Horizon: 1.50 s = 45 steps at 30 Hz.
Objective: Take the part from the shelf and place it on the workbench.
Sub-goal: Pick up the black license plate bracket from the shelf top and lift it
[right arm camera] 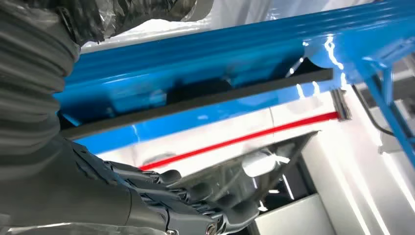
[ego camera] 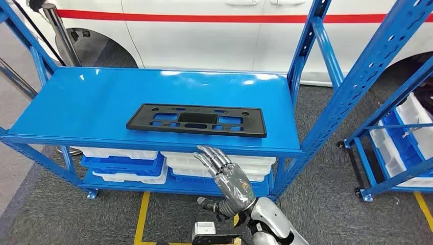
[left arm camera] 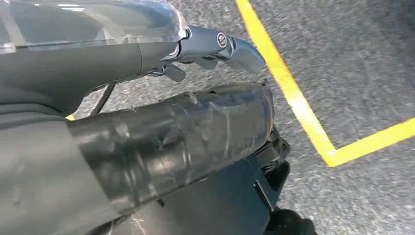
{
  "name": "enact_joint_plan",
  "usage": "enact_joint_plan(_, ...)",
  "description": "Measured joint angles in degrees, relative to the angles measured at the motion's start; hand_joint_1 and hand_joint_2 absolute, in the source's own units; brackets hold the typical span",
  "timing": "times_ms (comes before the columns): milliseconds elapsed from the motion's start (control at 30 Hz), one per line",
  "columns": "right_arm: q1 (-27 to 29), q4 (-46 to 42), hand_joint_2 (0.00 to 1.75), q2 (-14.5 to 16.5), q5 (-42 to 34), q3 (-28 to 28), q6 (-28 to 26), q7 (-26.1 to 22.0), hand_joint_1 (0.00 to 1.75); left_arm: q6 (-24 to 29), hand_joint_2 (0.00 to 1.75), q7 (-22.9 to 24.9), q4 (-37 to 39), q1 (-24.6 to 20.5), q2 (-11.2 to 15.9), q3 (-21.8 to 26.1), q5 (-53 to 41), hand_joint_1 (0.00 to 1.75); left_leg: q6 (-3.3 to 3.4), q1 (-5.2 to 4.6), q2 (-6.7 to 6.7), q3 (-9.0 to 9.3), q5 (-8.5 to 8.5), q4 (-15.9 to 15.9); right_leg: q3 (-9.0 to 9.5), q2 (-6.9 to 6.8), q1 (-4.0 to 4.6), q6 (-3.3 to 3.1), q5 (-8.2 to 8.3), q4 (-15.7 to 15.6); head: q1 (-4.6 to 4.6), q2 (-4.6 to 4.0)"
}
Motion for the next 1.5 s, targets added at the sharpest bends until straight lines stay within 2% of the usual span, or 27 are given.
enact_joint_plan(67, -0.02, -0.01, 1.75, 0.00, 0.03, -0.01, 0.00, 0.02, 0.00, -0.03, 0.00, 0.04, 0.00, 0.14, -0.01, 0.01, -0.01, 0.00, 0.26, 0.19, -0.04, 0.54, -0.08, -0.53, 0.19, -0.06, 0.01, 0.25, 0.02, 0.10, -0.01, 0.00)
enact_joint_plan(133, -0.10, -0.02, 1.75, 0.00, 0.10, -0.03, 0.00, 0.03, 0.00, -0.06, 0.00, 0.12, 0.00, 0.27, -0.02, 0.00, -0.01, 0.00, 0.75, 0.49, -0.08, 1.86, -0.25, -1.49, -0.39, -0.18, -0.06, 0.74, -0.58, 1.98, 0.05, 0.00)
enact_joint_plan(167, -0.15, -0.02, 1.75, 0.00, 0.13, -0.05, 0.00, 0.03, 0.00, -0.06, 0.00, 0.15, 0.00, 0.22, -0.03, 0.00, -0.01, 0.00, 0.97, 0.62, -0.08, 2.50, -0.41, -1.79, -1.80, -0.23, -0.16, 1.02, -1.52, 4.43, 0.10, 0.00)
enact_joint_plan(233, -0.13, 0.10, 1.75, -0.04, 0.17, -0.09, 0.00, 0.05, 0.00, -0.05, 0.00, 0.18, 0.00, 0.08, -0.04, -0.02, -0.01, 0.00, 1.25, 0.62, -0.08, 3.30, -1.05, -1.90, -6.34, -0.29, -0.44, 1.57, -3.92, 11.26, 0.17, 0.00)
enact_joint_plan(267, -0.05, 0.20, 1.75, -0.07, 0.21, -0.10, 0.00, 0.07, 0.00, -0.04, 0.00, 0.20, 0.00, 0.06, -0.04, -0.03, -0.01, 0.00, 1.25, 0.63, -0.09, 3.67, -1.44, -1.88, -8.60, -0.32, -0.60, 1.79, -4.53, 13.94, 0.17, 0.00)
enact_joint_plan(300, 0.03, 0.31, 1.75, -0.10, 0.26, -0.11, 0.00, 0.08, 0.00, -0.04, 0.00, 0.22, 0.01, 0.12, -0.05, -0.03, -0.02, 0.00, 1.17, 0.65, -0.10, 4.17, -1.87, -1.88, -10.11, -0.36, -0.76, 1.96, -4.11, 14.97, 0.16, 0.00)
enact_joint_plan(333, 0.08, 0.39, 1.75, -0.11, 0.31, -0.11, 0.00, 0.09, 0.00, -0.03, 0.00, 0.25, 0.01, 0.19, -0.05, -0.03, -0.02, 0.00, 1.04, 0.71, -0.12, 4.81, -2.38, -1.86, -10.61, -0.40, -0.90, 2.13, -2.43, 13.95, 0.16, 0.00)
enact_joint_plan(400, 0.11, 0.48, 1.75, -0.14, 0.37, -0.11, 0.01, 0.11, 0.00, -0.03, 0.00, 0.28, 0.03, 0.31, -0.07, -0.05, -0.04, 0.00, 0.54, 0.89, -0.13, 6.29, -3.63, -1.86, -9.16, -0.53, -1.12, 2.34, 3.27, 7.46, 0.18, 0.00)
enact_joint_plan(467, 0.07, 0.62, 1.75, -0.20, 0.43, -0.13, 0.03, 0.12, 0.00, -0.01, 0.00, 0.32, 0.09, 0.18, -0.10, -0.08, -0.06, 0.00, -0.21, 0.95, -0.17, 7.19, -4.68, -1.71, -7.99, -0.68, -0.86, 1.91, 6.10, 2.25, 0.24, 0.00)
enact_joint_plan(533, 0.07, 0.78, 1.75, -0.30, 0.51, -0.16, 0.04, 0.16, 0.00, 0.05, 0.00, 0.37, 0.13, 0.00, -0.10, -0.12, -0.09, 0.00, -0.94, 0.83, -0.17, 7.58, -5.24, -1.48, -8.04, -0.72, -0.53, 0.88, 5.73, 1.16, 0.34, 0.00)
enact_joint_plan(600, 0.08, 0.79, 1.75, -0.34, 0.59, -0.17, 0.04, 0.18, 0.00, 0.09, 0.00, 0.38, 0.13, -0.08, -0.09, -0.16, -0.10, 0.00, -1.45, 0.82, -0.12, 7.63, -5.66, -0.68, -7.28, -0.59, -0.69, -0.09, 5.61, 0.79, 0.36, 0.00)
enact_joint_plan(667, -0.01, 0.77, 1.75, -0.35, 0.66, -0.17, 0.05, 0.17, 0.00, 0.10, 0.00, 0.38, 0.13, -0.14, -0.09, -0.19, -0.10, 0.00, -1.85, 0.95, -0.13, 5.72, -6.89, 3.30, -6.15, -0.58, -0.81, -0.79, 5.16, 0.40, 0.27, 0.00)
enact_joint_plan(767, 0.01, 0.85, 1.75, -0.36, 0.70, -0.17, 0.07, 0.18, 0.00, 0.13, 0.00, 0.40, 0.13, -0.08, -0.09, -0.21, -0.10, 0.00, -2.29, 1.05, -0.13, -0.88, -10.59, 13.44, -5.13, -0.58, -0.65, -1.33, 4.29, 0.20, 0.20, 0.00)
enact_joint_plan(800, 0.05, 0.89, 1.75, -0.36, 0.70, -0.17, 0.07, 0.18, 0.00, 0.18, 0.00, 0.43, 0.13, 0.01, -0.09, -0.21, -0.10, 0.00, -2.31, 1.05, -0.13, -2.58, -10.62, 15.00, -4.76, -0.48, -0.59, -1.36, 3.95, 0.20, 0.20, 0.00)
enact_joint_plan(833, 0.09, 0.92, 1.75, -0.36, 0.70, -0.17, 0.07, 0.18, 0.00, 0.27, 0.00, 0.47, 0.13, 0.08, -0.09, -0.21, -0.10, 0.00, -2.24, 1.05, -0.13, -3.36, -9.42, 14.64, -4.29, -0.37, -0.54, -1.34, 3.60, 0.20, 0.20, 0.00)
enact_joint_plan(867, 0.11, 0.94, 1.75, -0.35, 0.70, -0.17, 0.07, 0.19, 0.00, 0.46, 0.00, 0.52, 0.13, 0.11, -0.09, -0.22, -0.12, 0.00, -2.06, 1.04, -0.13, -3.20, -7.00, 12.34, -3.71, -0.28, -0.50, -1.29, 3.22, 0.20, 0.20, 0.00)
enact_joint_plan(933, 0.11, 0.96, 1.75, -0.36, 0.70, -0.17, 0.07, 0.20, 0.00, 1.02, 0.00, 0.69, 0.13, 0.13, -0.08, -0.22, -0.15, 0.00, -1.46, 0.86, -0.14, -1.57, -1.65, 5.42, -2.65, -0.19, -0.42, -1.03, 2.49, 0.18, 0.23, 0.00)
enact_joint_plan(967, 0.11, 0.99, 1.75, -0.36, 0.70, -0.17, 0.07, 0.22, 0.00, 1.45, 0.00, 0.82, 0.13, 0.10, -0.08, -0.22, -0.16, 0.00, -1.13, 0.66, -0.13, -0.90, -0.45, 2.56, -2.46, -0.17, -0.36, -0.82, 2.21, 0.23, 0.16, 0.00)
enact_joint_plan(1033, 0.18, 1.07, 1.75, -0.37, 0.75, -0.19, 0.07, 0.31, 0.00, 2.39, 0.00, 1.16, 0.13, 0.07, -0.08, -0.23, -0.22, 0.00, -0.60, 0.28, -0.18, -0.49, -0.14, 0.50, -2.39, -0.15, -0.27, -0.23, 1.79, 0.26, 0.07, 0.00)
enact_joint_plan(1100, 0.25, 1.07, 1.75, -0.37, 0.84, -0.25, 0.06, 0.41, 0.00, 3.30, 0.00, 1.50, 0.13, 0.13, -0.08, -0.26, -0.31, 0.00, -0.07, 0.49, -0.19, -0.04, 0.35, -0.24, -2.30, -0.19, -0.20, 0.46, 1.35, 0.31, 0.01, 0.00)
enact_joint_plan(1167, 0.25, 1.05, 1.75, -0.37, 0.87, -0.39, 0.04, 0.44, 0.00, 3.99, 0.00, 1.84, 0.13, 0.11, -0.10, -0.28, -0.37, 0.00, 0.49, 0.81, -0.13, 0.50, 0.48, -0.99, -3.28, -0.30, -0.21, 0.99, -0.28, 2.57, 0.02, 0.00)
enact_joint_plan(1267, 0.48, 1.09, 1.75, -0.44, 0.87, -0.57, 0.02, 0.53, 0.00, 4.53, 0.00, 2.28, 0.14, -0.08, -0.13, -0.34, -0.46, 0.00, 1.07, 0.80, -0.10, 0.82, 0.19, -1.12, -8.67, -0.39, -0.43, 1.51, -4.50, 12.32, 0.04, 0.00)
enact_joint_plan(1300, 0.63, 1.10, 1.75, -0.48, 0.87, -0.59, 0.02, 0.58, 0.00, 4.68, 0.00, 2.40, 0.14, -0.09, -0.13, -0.35, -0.51, 0.00, 1.12, 0.78, -0.11, 0.88, 0.02, -1.03, -10.27, -0.39, -0.51, 1.64, -4.79, 14.71, 0.05, 0.00)
enact_joint_plan(1333, 0.75, 1.11, 1.75, -0.51, 0.87, -0.61, 0.02, 0.62, 0.00, 4.83, 0.00, 2.49, 0.13, -0.08, -0.13, -0.36, -0.56, 0.00, 1.12, 0.77, -0.14, 0.97, -0.19, -0.92, -11.03, -0.40, -0.59, 1.71, -4.05, 15.31, 0.04, 0.00)
enact_joint_plan(1367, 0.82, 1.11, 1.75, -0.53, 0.92, -0.66, 0.01, 0.68, 0.00, 4.96, 0.00, 2.57, 0.14, -0.06, -0.15, -0.36, -0.63, 0.00, 1.06, 0.77, -0.17, 1.15, -0.44, -0.78, -10.68, -0.42, -0.65, 1.70, -2.22, 13.72, 0.04, 0.00)
enact_joint_plan(1433, 0.84, 1.12, 1.75, -0.56, 1.33, -0.92, -0.19, 0.97, 0.00, 5.14, 0.00, 2.63, 0.14, -0.02, -0.25, -0.38, -0.75, 0.00, 0.81, 0.73, -0.24, 1.66, -1.03, -0.53, -7.76, -0.47, -0.66, 1.36, 2.21, 6.67, 0.04, 0.00)
enact_joint_plan(1500, 0.82, 1.11, 1.75, -0.64, 2.26, -1.42, -0.91, 1.53, 0.00, 5.32, 0.00, 2.69, 0.15, -0.07, -0.43, -0.42, -0.82, 0.00, 0.35, 0.54, -0.31, 1.82, -1.44, -0.26, -5.51, -0.45, -0.42, 0.85, 3.93, 1.54, 0.02, 0.00)
